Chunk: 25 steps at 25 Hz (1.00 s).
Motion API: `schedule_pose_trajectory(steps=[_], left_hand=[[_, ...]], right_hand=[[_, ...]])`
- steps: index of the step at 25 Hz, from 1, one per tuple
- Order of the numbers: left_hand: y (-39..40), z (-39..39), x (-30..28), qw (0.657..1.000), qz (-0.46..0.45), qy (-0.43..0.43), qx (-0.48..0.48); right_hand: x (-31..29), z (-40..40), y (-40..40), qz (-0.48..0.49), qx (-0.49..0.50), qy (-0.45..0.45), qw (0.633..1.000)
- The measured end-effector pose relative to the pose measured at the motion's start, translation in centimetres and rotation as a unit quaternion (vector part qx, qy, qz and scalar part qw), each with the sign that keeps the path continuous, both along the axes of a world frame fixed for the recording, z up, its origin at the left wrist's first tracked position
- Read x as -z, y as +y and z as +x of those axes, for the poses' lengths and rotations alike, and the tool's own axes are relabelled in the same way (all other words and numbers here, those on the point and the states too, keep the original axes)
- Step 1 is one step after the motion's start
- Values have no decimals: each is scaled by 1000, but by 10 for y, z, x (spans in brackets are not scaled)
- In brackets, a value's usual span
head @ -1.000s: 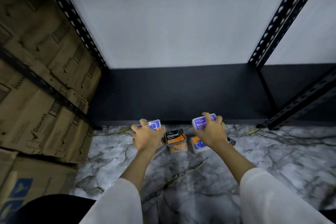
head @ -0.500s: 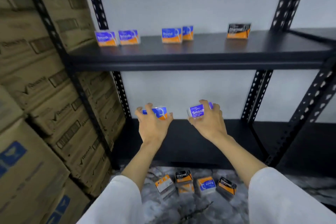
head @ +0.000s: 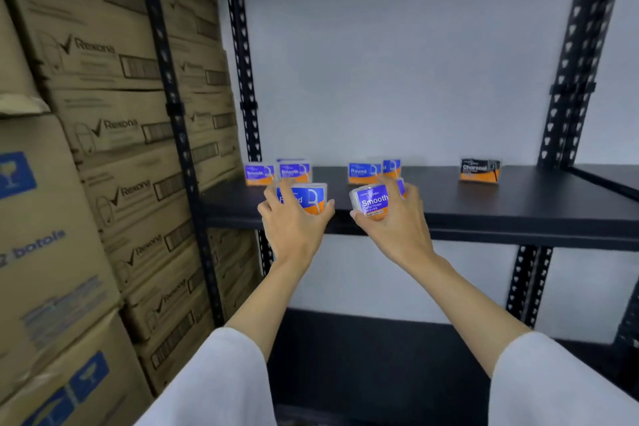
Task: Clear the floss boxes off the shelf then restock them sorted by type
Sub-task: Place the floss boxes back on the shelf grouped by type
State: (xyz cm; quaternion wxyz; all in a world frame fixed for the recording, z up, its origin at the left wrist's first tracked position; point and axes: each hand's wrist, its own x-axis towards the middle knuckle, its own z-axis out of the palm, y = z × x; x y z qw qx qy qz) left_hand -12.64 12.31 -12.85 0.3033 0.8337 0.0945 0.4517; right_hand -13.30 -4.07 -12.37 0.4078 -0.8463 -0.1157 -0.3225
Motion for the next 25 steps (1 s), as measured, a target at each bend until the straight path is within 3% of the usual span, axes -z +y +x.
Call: schedule_pose_trajectory(steps=[8,19,25], left_hand=[[43,53,-17,999,-19,-11,-23],[149,85,-11,996,-35,-20,-85],[155,91,-9,996,-30,-12,-79]], right_hand=[[-16,77,29,-12,21,11,1000],[-17,180,133,-78,-12,83,993],[-13,193,132,-31,-65,118,990]])
